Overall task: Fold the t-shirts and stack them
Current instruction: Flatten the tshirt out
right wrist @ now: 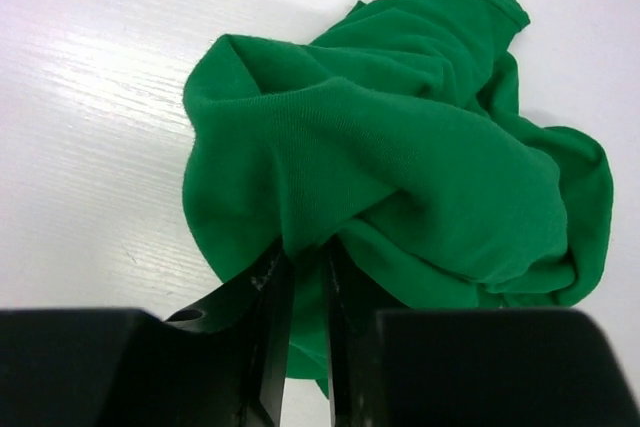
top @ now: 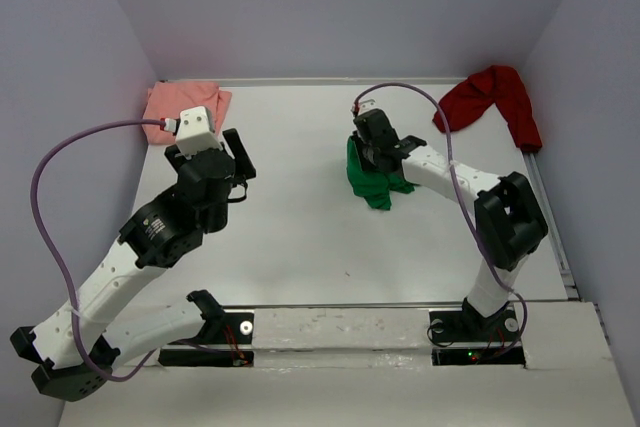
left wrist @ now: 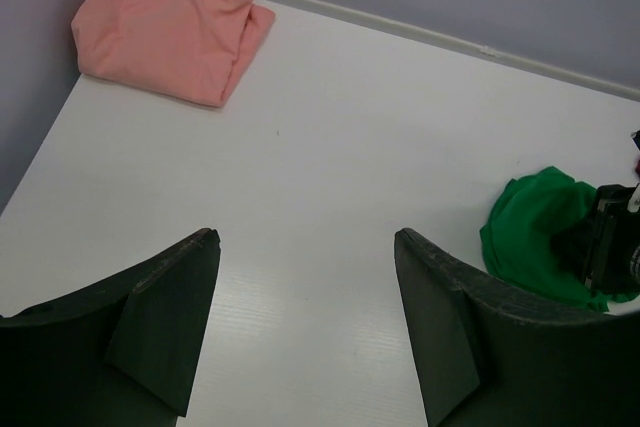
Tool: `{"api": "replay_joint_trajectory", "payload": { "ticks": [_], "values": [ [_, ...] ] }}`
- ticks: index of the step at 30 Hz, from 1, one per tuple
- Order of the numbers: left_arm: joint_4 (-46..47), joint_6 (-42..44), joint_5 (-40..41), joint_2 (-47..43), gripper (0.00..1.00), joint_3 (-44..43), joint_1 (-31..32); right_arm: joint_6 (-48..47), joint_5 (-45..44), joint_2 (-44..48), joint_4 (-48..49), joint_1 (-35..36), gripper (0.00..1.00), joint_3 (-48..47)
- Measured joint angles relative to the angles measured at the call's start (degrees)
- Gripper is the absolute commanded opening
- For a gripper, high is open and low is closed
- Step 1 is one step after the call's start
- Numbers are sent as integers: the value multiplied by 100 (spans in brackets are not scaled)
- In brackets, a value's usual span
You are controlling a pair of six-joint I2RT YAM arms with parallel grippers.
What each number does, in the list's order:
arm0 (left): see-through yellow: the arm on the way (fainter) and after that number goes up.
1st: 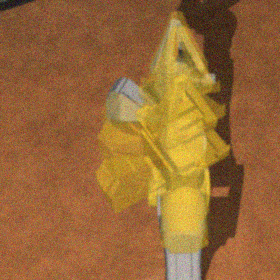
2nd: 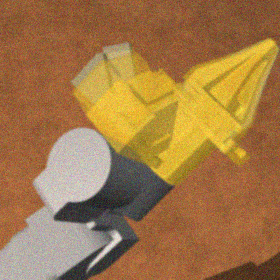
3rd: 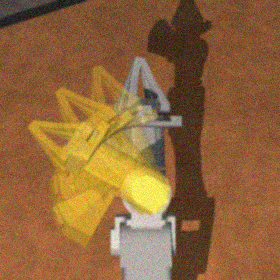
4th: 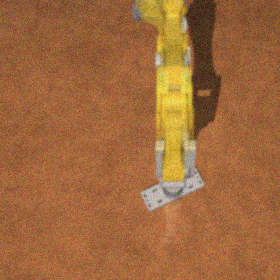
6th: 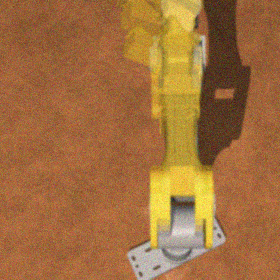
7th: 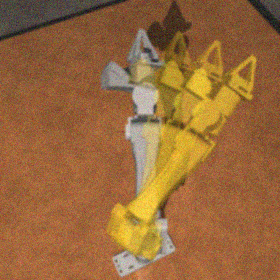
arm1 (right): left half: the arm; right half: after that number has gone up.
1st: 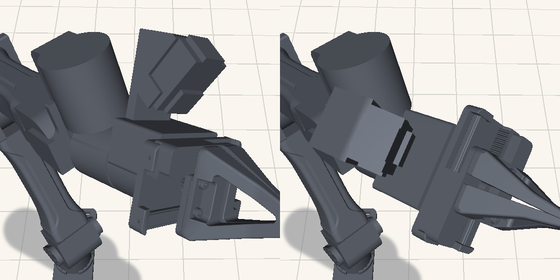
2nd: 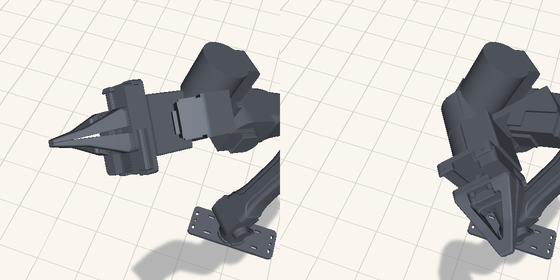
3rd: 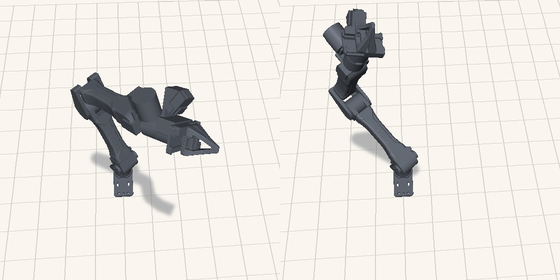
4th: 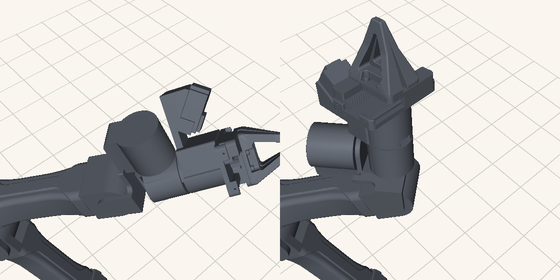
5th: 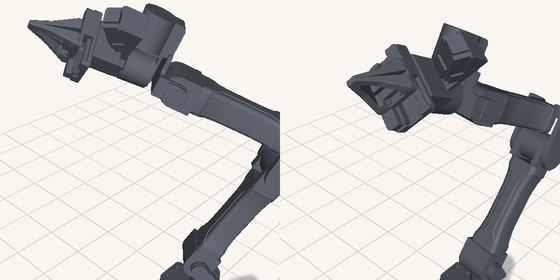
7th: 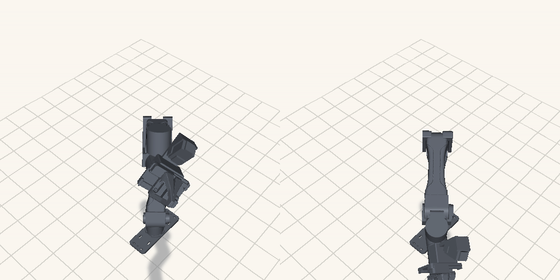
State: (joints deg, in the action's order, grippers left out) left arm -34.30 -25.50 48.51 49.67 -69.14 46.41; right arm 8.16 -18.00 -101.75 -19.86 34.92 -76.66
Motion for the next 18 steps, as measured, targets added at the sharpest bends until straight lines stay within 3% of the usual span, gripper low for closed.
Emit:
{"api": "replay_joint_trajectory", "payload": {
  "ticks": [3, 8, 15, 18],
  "values": [
    [-20, 0, 4, -4, 80, 0, -2, -15, 0, -48, 20, 0, 0, -4],
    [-24, -2, 0, -2, 80, 2, -2, -151, -76, -48, -223, 0, 0, -487],
    [-15, -4, -33, 68, 80, 28, -2, -632, -518, -44, -728, 0, 0, -2636],
    [-15, -4, -52, 109, 80, 35, -2, -859, -525, -177, -1217, 0, 0, -4113]
  ]
}}
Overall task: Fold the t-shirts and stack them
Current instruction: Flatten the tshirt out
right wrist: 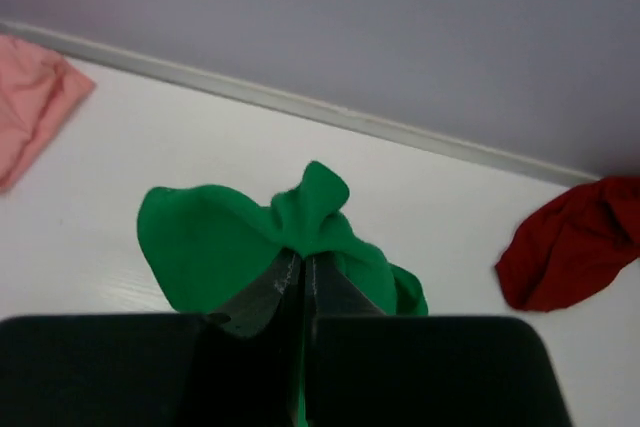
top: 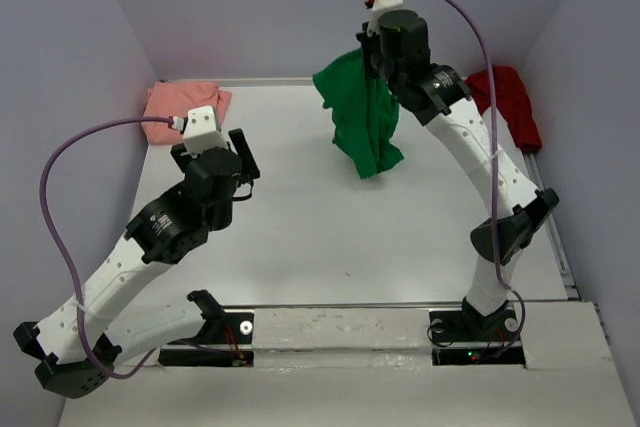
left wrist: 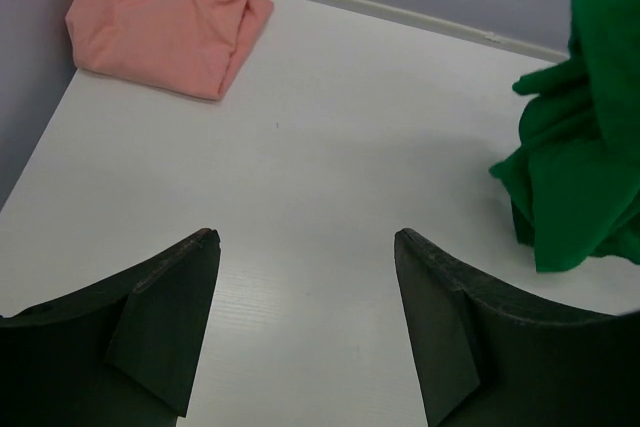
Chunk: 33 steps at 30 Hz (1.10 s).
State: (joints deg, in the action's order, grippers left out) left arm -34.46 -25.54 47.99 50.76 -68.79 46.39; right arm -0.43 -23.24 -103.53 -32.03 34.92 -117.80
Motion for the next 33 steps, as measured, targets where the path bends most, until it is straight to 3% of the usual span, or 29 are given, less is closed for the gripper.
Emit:
{"api": "replay_joint_trajectory", "payload": {
  "ticks": [2, 5, 7, 14, 25, 32, 33],
  "values": [
    [17, 0, -2, 17, 80, 13, 0, -203, 70, -345, -400, 2, 0, -1598],
    [46, -2, -17, 15, 80, 70, 0, -415, 136, -664, -627, 4, 0, -3095],
    [46, -2, -24, 15, 80, 94, 0, -511, 273, -575, -645, 4, 0, -3497],
    [55, -2, -24, 15, 80, 96, 0, -452, 737, 330, -940, 37, 0, -2555],
    [52, -13, -22, 15, 80, 96, 0, -391, 1106, 310, -1580, 717, 0, -2249],
    [50, 0, 7, 15, 80, 96, 0, -166, 1067, 632, -1235, 715, 0, -726],
    [48, 0, 7, 15, 80, 96, 0, -122, 1038, 610, -1025, 715, 0, -162]
  ]
}}
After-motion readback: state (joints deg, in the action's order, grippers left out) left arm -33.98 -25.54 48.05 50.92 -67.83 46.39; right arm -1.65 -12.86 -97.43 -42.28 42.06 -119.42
